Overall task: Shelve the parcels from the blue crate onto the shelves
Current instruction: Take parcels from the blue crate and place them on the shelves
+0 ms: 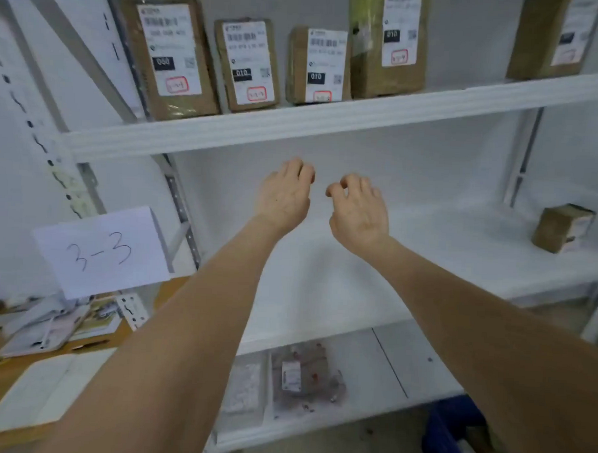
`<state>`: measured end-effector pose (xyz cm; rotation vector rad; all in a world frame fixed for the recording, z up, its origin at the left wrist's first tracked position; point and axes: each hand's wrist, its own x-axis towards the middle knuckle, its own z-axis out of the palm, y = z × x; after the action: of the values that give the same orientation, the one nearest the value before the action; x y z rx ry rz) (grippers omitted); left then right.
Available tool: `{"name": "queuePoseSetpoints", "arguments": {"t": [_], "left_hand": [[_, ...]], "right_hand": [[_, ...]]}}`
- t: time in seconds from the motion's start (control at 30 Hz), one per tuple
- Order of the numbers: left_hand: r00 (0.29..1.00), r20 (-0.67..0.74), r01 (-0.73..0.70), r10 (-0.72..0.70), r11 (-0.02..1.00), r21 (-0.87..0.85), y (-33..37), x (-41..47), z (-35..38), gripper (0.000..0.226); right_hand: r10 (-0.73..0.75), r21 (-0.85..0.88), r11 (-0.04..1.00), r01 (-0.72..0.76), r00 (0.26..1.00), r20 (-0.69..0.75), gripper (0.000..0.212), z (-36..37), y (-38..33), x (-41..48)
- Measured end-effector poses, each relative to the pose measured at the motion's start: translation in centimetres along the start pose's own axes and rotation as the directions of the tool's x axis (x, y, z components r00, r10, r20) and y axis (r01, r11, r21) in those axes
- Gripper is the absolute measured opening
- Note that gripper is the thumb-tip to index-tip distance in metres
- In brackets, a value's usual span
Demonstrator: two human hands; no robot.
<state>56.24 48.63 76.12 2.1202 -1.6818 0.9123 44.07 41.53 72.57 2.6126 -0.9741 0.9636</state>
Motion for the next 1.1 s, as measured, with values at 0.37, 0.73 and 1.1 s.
{"name": "queuePoseSetpoints", "arguments": {"t": [0.37,0.73,1.1], "left_hand": [[0.85,0.52,0.034,0.086,0.975,-0.218,19.7,-7.6,16.6,0.036],[0.647,0.694,-0.031,0.315,0.921,-0.389,35.6,-10.0,32.0,0.034],[0.478,0.791,-0.016,0.383,0.904,-0.428,48.5,-6.2,43.2,0.031]], "right_hand": [[0.241,-0.093,0.969,-0.228,0.809,0.537,0.05,8.6,15.9,-18.1],[0.402,-0.218,0.907,-0.36,0.584,0.706,0.052,17.2,31.3,-28.3],[0.471,-0.278,0.851,-0.445,0.413,0.779,0.051,23.2,47.4,-31.5]]}}
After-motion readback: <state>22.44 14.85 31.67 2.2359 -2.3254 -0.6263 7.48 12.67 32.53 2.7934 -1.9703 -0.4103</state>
